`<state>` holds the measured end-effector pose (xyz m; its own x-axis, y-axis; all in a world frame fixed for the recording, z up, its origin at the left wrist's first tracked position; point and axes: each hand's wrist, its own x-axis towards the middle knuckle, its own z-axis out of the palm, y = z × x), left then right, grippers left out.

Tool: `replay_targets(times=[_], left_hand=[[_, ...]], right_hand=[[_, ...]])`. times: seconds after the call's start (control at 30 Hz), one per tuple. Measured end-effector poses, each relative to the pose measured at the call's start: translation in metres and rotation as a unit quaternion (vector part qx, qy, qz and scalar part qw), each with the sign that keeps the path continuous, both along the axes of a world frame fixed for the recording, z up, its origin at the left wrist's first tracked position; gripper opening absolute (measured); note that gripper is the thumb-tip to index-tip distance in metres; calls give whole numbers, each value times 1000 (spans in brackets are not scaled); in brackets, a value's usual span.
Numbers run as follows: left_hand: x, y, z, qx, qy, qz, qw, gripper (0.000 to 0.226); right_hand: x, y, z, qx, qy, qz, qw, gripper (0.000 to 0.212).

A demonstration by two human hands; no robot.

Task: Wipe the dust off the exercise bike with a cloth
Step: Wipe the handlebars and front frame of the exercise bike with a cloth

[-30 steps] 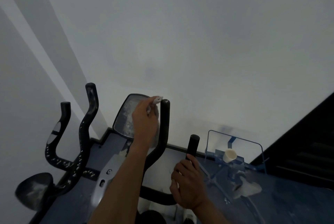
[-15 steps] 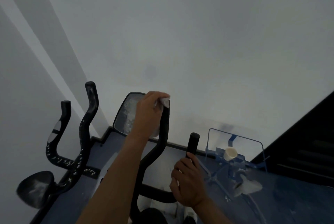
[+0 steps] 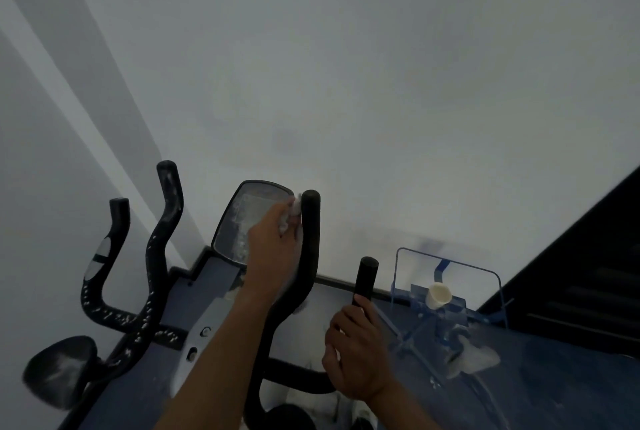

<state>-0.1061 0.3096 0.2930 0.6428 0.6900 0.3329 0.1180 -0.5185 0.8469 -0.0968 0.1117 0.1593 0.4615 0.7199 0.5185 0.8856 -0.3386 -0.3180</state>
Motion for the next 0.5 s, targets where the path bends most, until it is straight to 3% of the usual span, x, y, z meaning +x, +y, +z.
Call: replay_targets(times=[0.07,0.13,0.37,0.5], left_hand=[[5,-9,16,-16,-87,51,995,19],[17,-13,22,43,-138,64,987,19],[14,-14,-13,259,-114,-28,959,26],[18,-20,-14,263,-102,-19,959,27]], right_hand=[[0,0,0,-3,2,0,1000,13],[0,0,-1,3,4,-1,1000,13],[-2,1,1,11,-1,0,1000,14],[-1,1,1,14,0,-1,1000,16]])
